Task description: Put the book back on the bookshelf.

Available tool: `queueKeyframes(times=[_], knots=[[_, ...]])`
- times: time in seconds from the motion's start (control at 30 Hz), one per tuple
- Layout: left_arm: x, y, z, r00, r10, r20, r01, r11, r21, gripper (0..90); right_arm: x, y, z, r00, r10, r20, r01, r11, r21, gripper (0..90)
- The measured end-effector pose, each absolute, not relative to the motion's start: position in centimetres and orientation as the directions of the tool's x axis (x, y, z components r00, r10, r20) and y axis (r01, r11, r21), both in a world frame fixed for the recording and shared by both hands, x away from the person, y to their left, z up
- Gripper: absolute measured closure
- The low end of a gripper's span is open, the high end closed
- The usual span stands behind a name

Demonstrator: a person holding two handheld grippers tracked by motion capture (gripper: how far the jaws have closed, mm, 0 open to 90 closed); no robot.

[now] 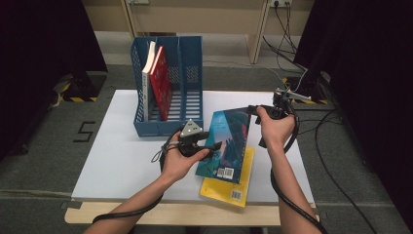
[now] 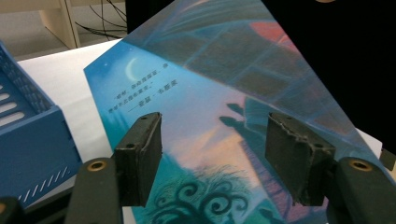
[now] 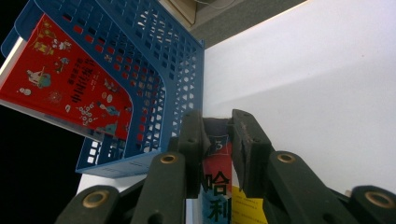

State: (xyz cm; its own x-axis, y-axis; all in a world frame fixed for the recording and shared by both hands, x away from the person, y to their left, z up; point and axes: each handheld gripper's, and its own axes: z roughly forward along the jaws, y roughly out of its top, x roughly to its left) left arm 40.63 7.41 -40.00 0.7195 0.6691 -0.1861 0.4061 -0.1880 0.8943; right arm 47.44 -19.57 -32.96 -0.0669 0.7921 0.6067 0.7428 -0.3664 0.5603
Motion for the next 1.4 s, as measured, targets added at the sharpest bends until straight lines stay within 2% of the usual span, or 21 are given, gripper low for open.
queueKeyframes(times=[0.73, 1.0, 1.4], knots=[[41.8, 3.4, -37.1, 0.738, 0.644, -0.203, 0.411, -0.190, 0.891, 31.6, 47.5, -17.6, -31.7, -0.081, 0.820, 0.566, 0.716, -0.347, 0.606, 75.4], [43.1, 1.8, -35.9, 0.724, 0.664, -0.189, 0.413, -0.197, 0.889, 29.5, 47.4, -17.1, -31.4, -0.090, 0.825, 0.559, 0.712, -0.339, 0.615, 75.4], [44.0, -0.1, -35.2, 0.691, 0.718, -0.081, 0.378, -0.263, 0.888, 27.9, 47.2, -16.6, -31.2, -0.102, 0.835, 0.541, 0.703, -0.325, 0.633, 75.4]])
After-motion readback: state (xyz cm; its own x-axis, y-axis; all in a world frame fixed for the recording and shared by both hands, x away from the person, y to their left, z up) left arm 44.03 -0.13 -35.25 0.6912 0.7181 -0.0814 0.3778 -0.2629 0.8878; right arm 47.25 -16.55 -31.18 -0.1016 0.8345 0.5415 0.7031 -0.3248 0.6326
